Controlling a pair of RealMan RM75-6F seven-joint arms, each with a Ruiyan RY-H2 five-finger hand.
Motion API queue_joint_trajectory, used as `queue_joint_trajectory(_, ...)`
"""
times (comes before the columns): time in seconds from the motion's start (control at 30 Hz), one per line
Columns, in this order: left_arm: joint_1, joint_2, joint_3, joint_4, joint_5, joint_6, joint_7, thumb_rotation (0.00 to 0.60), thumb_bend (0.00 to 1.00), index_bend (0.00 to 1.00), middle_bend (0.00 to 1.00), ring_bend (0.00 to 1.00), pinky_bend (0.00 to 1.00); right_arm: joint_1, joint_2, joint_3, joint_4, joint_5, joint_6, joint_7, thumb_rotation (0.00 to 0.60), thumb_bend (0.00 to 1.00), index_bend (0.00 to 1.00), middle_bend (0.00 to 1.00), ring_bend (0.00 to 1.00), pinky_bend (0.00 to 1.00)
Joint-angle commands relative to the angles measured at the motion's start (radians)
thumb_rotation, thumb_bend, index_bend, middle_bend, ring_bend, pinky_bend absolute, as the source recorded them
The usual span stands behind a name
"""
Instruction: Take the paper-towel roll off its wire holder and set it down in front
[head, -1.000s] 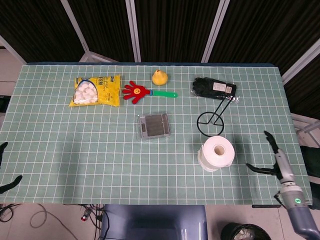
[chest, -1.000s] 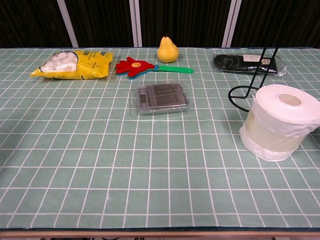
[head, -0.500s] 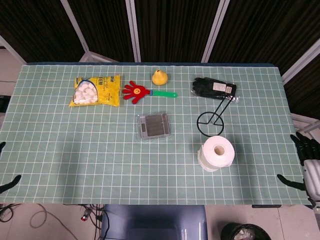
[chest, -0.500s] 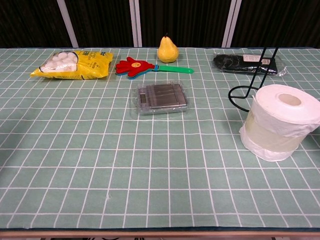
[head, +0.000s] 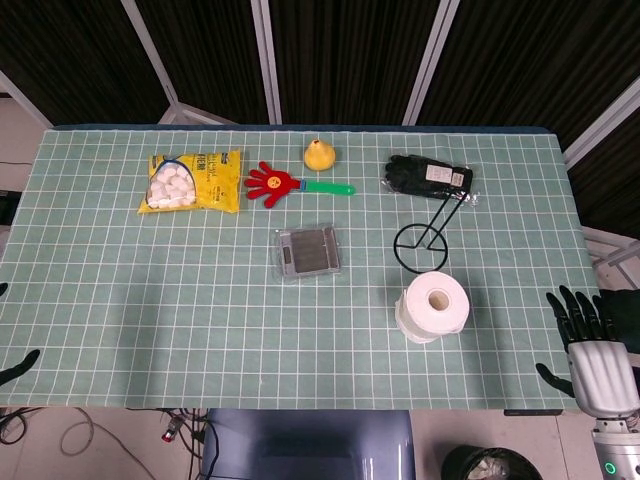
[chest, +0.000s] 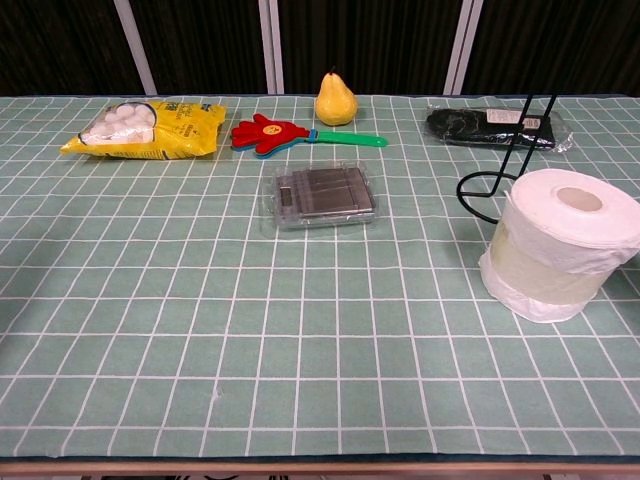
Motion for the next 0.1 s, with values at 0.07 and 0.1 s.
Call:
queue_joint_trajectory(0.07,-0.002,-0.004,-0.001,0.004,0.005,0.002,0.003,0.6,0.12,0.12,0.0,0.0,0.0,0.005,-0.003,-0.003,0.005,0.003,0.012,0.013,0.6,0.0,0.0,0.0,0.0,0.0)
queue_joint_trajectory(0.1,-0.001,-0.006,-0.002,0.006,0.006,0.004,0.002,0.6,0.12,0.12,0.0,0.0,0.0,0.005,-0.003,-0.003,0.006,0.004,0.019,0.013,0.6,0.0,0.0,0.0,0.0,0.0)
